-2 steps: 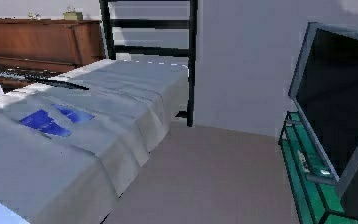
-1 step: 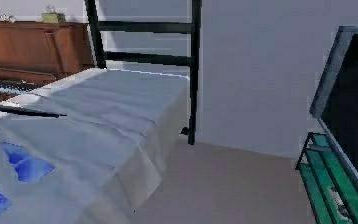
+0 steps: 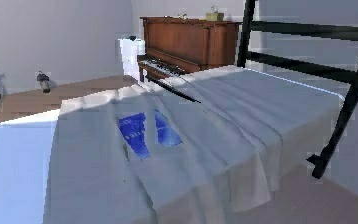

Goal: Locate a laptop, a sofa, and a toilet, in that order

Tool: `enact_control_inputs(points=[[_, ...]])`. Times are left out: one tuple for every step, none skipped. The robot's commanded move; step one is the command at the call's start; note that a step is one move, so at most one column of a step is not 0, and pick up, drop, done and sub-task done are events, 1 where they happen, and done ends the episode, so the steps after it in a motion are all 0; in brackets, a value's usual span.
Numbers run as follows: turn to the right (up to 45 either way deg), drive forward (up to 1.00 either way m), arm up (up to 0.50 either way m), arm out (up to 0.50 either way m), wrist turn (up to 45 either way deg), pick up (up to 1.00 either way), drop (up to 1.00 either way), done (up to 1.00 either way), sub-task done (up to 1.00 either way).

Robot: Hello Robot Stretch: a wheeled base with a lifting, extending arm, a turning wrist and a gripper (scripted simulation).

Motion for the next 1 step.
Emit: enact_control_inputs(points=[[0.0, 0.00, 0.00, 0.00, 0.0, 0.00, 0.00, 0.00, 1.00]])
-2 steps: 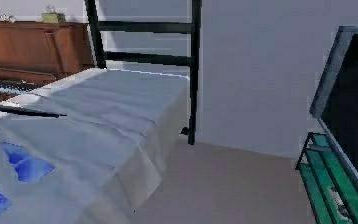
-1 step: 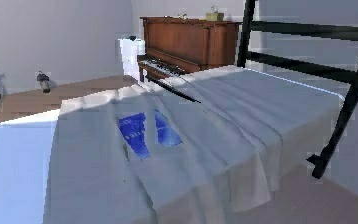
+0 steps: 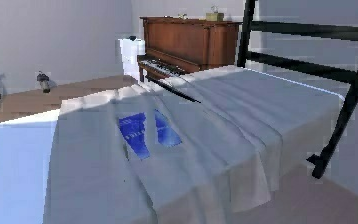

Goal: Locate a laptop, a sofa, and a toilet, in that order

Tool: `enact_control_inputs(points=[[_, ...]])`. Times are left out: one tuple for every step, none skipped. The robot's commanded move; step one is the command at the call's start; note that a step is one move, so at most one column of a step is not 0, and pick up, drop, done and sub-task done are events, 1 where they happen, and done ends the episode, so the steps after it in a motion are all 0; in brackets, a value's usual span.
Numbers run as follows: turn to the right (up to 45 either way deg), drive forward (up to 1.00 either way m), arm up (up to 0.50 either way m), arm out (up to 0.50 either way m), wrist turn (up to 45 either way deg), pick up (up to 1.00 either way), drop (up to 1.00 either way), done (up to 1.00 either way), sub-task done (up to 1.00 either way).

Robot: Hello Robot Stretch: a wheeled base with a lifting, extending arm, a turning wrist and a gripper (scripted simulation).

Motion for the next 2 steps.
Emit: enact_control_inputs(points=[[45.0, 0.00, 0.00, 0.00, 0.0, 0.00, 0.00, 0.00, 0.00], [45.0, 0.00, 0.00, 0.00, 0.0, 0.00, 0.00, 0.00, 0.00]])
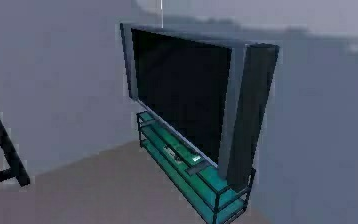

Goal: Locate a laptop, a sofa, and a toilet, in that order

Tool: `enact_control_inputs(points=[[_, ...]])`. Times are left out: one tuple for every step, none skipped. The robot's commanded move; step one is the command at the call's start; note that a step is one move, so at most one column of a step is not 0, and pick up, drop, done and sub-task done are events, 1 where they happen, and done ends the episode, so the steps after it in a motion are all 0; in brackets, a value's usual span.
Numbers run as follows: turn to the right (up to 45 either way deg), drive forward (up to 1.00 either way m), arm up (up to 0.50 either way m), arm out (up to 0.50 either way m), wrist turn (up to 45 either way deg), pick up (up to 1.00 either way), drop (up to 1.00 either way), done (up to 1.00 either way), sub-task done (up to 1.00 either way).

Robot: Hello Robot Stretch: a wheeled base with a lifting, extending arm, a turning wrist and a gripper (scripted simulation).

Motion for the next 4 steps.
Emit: enact_control_inputs(points=[[45.0, 0.00, 0.00, 0.00, 0.0, 0.00, 0.00, 0.00, 0.00], [9.0, 0.00, 0.00, 0.00, 0.0, 0.00, 0.00, 0.00, 0.00], [0.0, 0.05, 0.00, 0.00, 0.0, 0.00, 0.00, 0.00, 0.00], [45.0, 0.00, 0.00, 0.00, 0.0, 0.00, 0.00, 0.00, 0.00]])
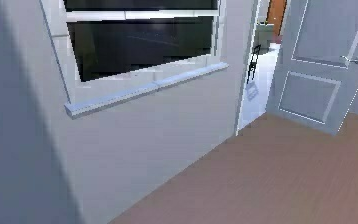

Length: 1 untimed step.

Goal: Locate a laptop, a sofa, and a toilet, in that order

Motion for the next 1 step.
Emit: enact_control_inputs(points=[[30.0, 0.00, 0.00, 0.00, 0.0, 0.00, 0.00, 0.00, 0.00]])
